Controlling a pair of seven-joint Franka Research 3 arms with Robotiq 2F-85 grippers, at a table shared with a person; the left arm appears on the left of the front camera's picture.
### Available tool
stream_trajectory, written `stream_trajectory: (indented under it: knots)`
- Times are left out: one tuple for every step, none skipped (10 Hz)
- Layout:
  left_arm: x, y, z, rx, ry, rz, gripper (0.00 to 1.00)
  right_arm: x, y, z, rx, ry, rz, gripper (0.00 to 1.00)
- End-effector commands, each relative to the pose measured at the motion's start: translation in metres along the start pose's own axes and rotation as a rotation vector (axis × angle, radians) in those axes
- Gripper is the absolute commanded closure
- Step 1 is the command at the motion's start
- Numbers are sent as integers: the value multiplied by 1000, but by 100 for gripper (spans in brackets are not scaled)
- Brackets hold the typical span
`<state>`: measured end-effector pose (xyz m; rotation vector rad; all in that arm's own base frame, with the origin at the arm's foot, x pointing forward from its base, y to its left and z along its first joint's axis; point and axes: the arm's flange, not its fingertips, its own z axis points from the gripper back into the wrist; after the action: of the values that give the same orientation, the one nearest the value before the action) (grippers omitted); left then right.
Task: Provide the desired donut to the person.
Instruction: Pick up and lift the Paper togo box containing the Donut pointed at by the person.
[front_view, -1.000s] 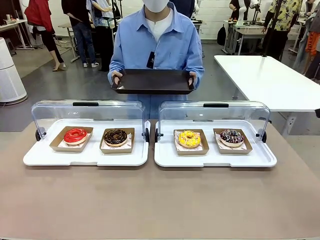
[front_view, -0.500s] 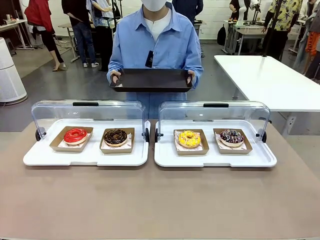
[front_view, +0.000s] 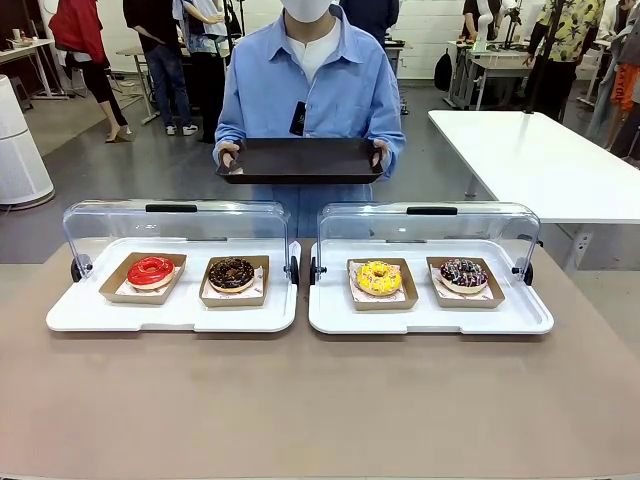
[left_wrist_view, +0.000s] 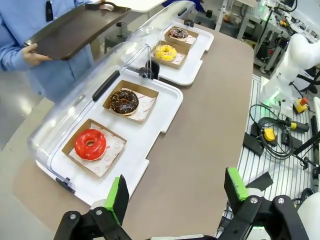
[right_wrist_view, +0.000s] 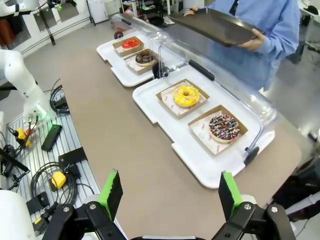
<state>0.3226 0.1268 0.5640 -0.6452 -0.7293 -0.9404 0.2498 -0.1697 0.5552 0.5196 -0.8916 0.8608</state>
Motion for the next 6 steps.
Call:
stream_trajectory:
  knots:
    - [1, -5, -1, 33, 17, 3, 0, 0, -2, -3, 0, -23, 13, 0]
    - [-1, -6, 0, 40, 18, 4, 0, 2, -2, -3, 0, -28, 21, 0]
    - [-1, -8, 0, 43, 17, 4, 0, 3, -2, -4, 0, -28, 23, 0]
    - [2, -9, 0, 48, 5, 1, 0, 5, -4, -7, -44, -23, -23, 0]
    - [2, -2, 3, 17, -2, -8, 0, 1, 0, -1, 1, -7, 4, 0]
    - [2, -2, 3, 17, -2, -8, 0, 1, 0, -1, 1, -7, 4, 0]
